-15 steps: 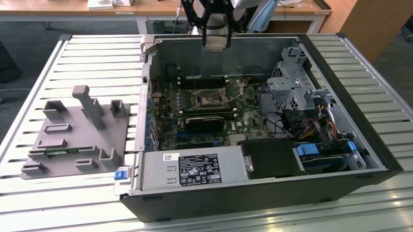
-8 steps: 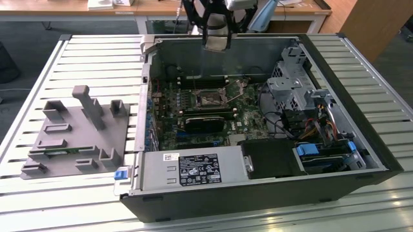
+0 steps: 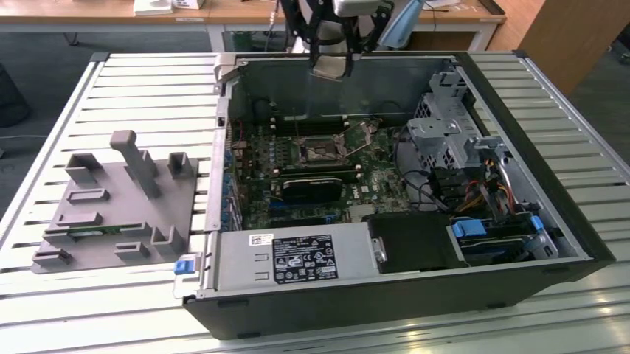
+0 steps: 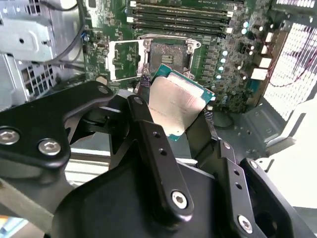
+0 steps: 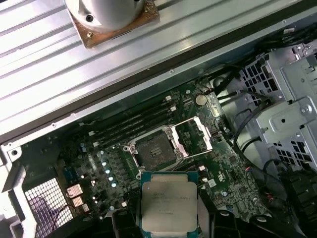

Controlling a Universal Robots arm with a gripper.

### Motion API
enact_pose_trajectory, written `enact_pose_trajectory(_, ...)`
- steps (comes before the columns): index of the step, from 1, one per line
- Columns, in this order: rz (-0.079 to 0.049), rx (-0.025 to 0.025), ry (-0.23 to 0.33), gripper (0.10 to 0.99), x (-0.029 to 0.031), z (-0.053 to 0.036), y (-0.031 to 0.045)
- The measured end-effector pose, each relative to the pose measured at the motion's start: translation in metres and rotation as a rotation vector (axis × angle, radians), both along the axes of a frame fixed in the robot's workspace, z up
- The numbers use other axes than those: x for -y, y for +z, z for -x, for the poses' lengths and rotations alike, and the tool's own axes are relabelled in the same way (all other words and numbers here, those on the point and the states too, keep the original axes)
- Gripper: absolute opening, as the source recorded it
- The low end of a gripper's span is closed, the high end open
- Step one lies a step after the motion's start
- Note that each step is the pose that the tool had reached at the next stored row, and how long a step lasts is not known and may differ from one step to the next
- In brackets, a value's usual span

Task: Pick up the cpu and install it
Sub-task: 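Place the cpu into insertion slot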

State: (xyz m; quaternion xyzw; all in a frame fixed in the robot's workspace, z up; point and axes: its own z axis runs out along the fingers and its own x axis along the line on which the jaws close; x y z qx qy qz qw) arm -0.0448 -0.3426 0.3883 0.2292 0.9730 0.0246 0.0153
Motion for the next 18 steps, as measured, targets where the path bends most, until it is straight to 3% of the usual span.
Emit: enact_pose_trajectory(18, 0.0, 0.0, -0.298, 0.541, 0.0, 0.0, -0.0017)
